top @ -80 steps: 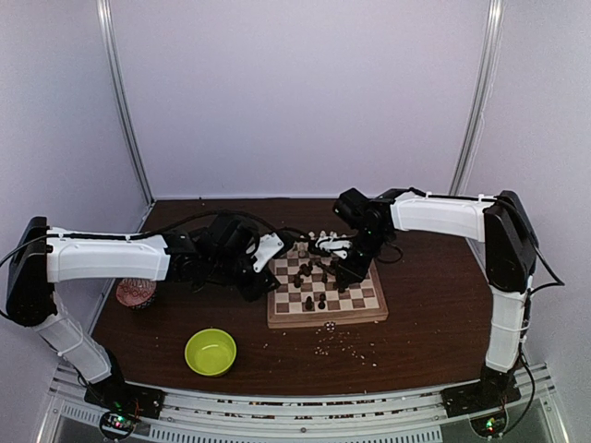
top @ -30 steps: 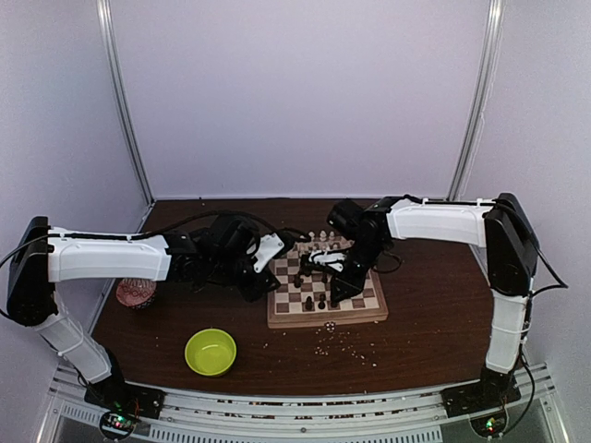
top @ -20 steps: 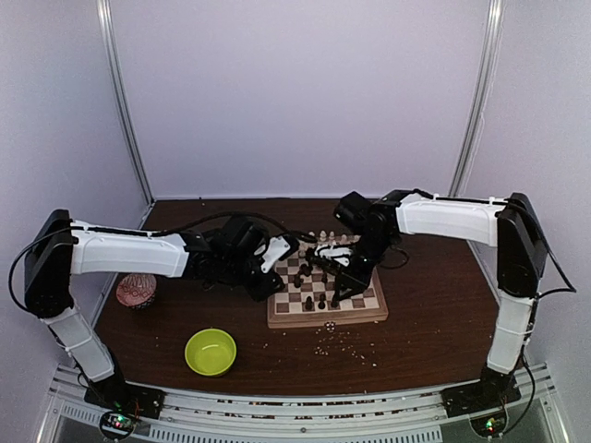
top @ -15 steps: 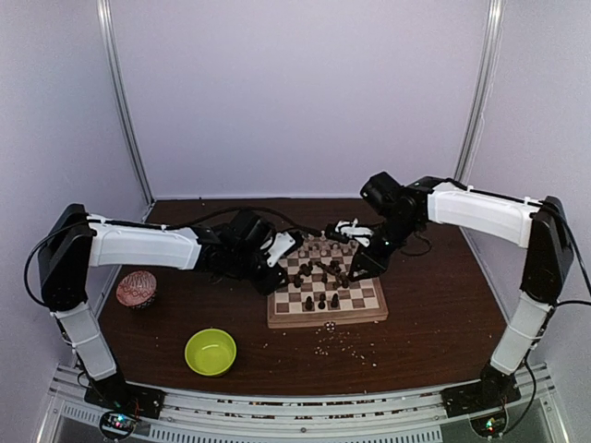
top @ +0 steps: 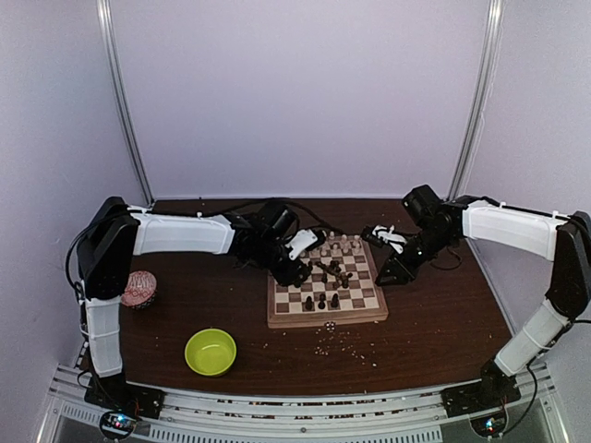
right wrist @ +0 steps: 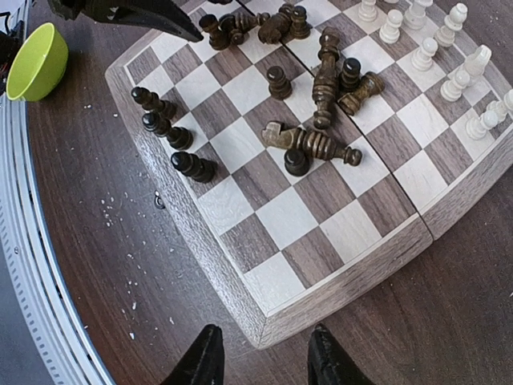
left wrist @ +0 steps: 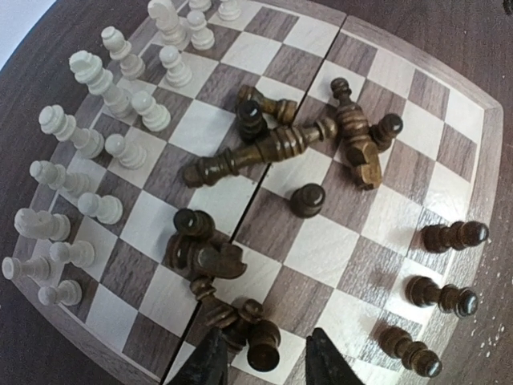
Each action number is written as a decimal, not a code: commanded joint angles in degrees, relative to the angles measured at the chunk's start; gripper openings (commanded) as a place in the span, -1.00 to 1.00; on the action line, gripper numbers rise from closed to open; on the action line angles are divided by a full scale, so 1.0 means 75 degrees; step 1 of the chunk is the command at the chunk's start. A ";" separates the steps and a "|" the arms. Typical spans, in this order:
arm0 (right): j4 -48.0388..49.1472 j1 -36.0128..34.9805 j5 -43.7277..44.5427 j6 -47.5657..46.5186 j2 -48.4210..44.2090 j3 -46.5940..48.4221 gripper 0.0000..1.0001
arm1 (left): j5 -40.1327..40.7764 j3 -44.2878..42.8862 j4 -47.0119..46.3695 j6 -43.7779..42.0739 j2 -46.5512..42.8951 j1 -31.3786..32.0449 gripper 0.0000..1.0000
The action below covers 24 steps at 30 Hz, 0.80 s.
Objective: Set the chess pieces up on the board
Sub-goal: Pick up the rook from the chessboard.
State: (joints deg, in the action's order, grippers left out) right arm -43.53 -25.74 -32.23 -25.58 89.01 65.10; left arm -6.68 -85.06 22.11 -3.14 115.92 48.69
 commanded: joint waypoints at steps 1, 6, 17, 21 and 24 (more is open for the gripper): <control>0.0346 0.0091 -0.0293 -0.0088 -0.0216 -0.0007 -0.25 | 0.0115 -0.0261 0.0606 -0.0339 0.0069 -0.0034 -0.27; 0.0338 0.0115 -0.0398 -0.0144 -0.0147 -0.0012 -0.25 | 0.0203 -0.0188 0.0801 -0.0391 0.0071 -0.0034 -0.28; 0.0296 0.0129 -0.0472 -0.0175 -0.0035 0.0036 -0.26 | 0.0199 -0.0581 0.0801 -0.0308 0.0401 -0.0034 -0.32; 0.0293 0.0139 -0.0472 -0.0175 -0.0009 0.0048 -0.26 | 0.0102 -0.0736 0.0802 -0.0320 0.0532 -0.0034 -0.42; 0.0276 0.0139 -0.0484 -0.0175 0.0014 0.0059 -0.27 | 0.0024 -0.0788 0.0796 -0.0320 0.0585 -0.0034 -0.52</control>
State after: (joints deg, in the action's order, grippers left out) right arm -41.78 -25.08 -34.81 -26.46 88.95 65.10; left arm -5.41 -89.08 28.60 -5.06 119.37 48.69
